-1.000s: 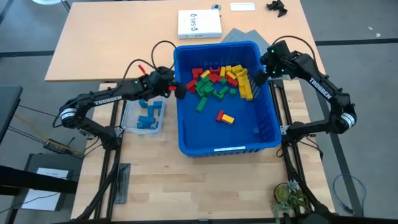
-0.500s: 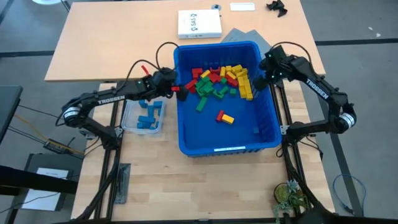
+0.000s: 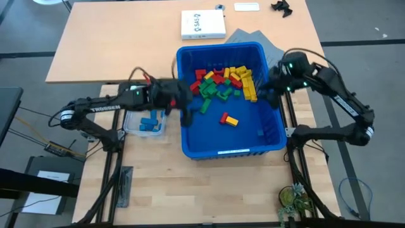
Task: Sort blocks
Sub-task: Adjust the blue bin
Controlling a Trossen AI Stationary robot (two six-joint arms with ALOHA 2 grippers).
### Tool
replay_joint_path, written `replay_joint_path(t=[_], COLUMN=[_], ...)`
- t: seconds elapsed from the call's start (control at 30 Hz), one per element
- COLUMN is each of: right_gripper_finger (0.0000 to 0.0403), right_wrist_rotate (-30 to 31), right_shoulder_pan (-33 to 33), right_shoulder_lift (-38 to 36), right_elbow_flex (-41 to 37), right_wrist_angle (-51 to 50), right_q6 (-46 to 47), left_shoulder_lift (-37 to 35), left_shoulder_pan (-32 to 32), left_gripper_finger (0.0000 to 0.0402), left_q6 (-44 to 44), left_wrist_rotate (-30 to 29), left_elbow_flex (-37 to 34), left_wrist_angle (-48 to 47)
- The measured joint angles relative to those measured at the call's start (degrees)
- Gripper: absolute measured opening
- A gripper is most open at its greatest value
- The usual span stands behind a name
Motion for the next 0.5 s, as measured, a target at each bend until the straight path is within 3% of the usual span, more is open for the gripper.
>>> replay_joint_path(t=[0.13, 0.27, 0.5], right_gripper_finger=[0.0234, 0.0233, 0.0233], right_wrist_rotate=[-1.15, -0.41, 6.51], right_shoulder_pan=[9.80, 19.34, 36.50], right_shoulder_lift=[-3.86, -6.65, -8.23], right_elbow_flex=[-2.09, -5.30, -12.30], right_wrist_angle=[-0.05, -0.11, 4.54], right_q6=[5.47, 11.47, 18.53], left_shoulder_lift=[0.44, 0.47, 1.72], left_shoulder_pan=[-7.08, -12.18, -18.19], left_gripper_finger=[0.0244, 0.0243, 0.0243], left_q6=[1.24, -2.83, -10.06], left_wrist_rotate=[0.08, -1.69, -3.81], left_elbow_flex=[-0.01, -0.01, -0.01], left_wrist_angle=[-0.50, -2.96, -8.40])
